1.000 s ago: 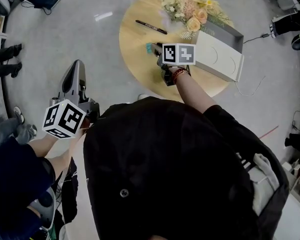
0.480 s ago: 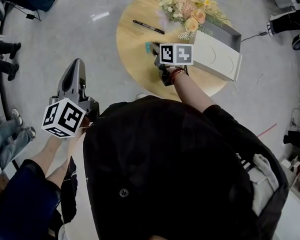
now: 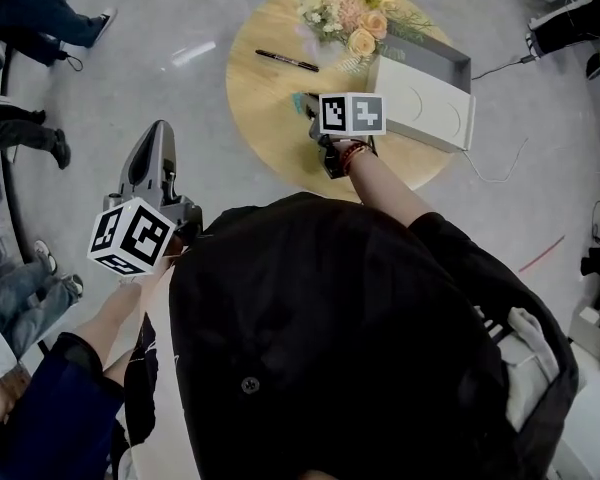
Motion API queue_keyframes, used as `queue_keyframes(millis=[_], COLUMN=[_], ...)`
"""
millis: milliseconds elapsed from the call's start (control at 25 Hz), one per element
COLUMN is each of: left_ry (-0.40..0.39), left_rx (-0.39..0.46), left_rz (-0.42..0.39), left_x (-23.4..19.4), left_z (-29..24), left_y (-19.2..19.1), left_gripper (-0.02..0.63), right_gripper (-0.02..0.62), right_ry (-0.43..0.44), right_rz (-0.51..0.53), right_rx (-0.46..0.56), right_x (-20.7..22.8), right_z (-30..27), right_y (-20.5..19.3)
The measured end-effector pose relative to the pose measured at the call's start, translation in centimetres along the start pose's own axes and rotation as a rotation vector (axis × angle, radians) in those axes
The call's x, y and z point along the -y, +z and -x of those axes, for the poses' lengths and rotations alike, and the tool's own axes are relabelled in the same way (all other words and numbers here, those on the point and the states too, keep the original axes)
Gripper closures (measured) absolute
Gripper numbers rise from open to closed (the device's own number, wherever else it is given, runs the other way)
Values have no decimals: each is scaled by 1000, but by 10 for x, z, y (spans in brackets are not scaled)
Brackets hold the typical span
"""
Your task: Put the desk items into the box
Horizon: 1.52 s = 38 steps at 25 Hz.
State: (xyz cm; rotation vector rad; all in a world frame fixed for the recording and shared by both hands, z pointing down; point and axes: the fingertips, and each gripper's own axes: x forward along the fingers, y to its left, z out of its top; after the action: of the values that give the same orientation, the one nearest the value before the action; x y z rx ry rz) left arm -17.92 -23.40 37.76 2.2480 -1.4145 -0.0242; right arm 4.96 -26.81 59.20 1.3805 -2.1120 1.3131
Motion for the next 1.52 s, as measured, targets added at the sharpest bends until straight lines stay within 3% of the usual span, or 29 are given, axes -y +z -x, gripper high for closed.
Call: queue_keyframes(millis=[400, 720, 1120, 1520], left_ry=[-113, -291, -446, -567], left_rx=[-10, -51, -123, -191], left_rz=[-22, -50, -38, -41], left_x=[29, 68, 82, 93], left_z=[-12, -31, -27, -3], left_y=[1, 1, 1, -17], left_gripper=[595, 595, 595, 595], right_gripper=[581, 581, 581, 581], right_ry=[-30, -124, -236, -264], right_rz=[-53, -118, -222, -261], right_rx=[83, 200, 367, 492], right_x=[11, 27, 16, -26], right_z=[40, 91, 170, 214], right_y=[4, 4, -8, -31])
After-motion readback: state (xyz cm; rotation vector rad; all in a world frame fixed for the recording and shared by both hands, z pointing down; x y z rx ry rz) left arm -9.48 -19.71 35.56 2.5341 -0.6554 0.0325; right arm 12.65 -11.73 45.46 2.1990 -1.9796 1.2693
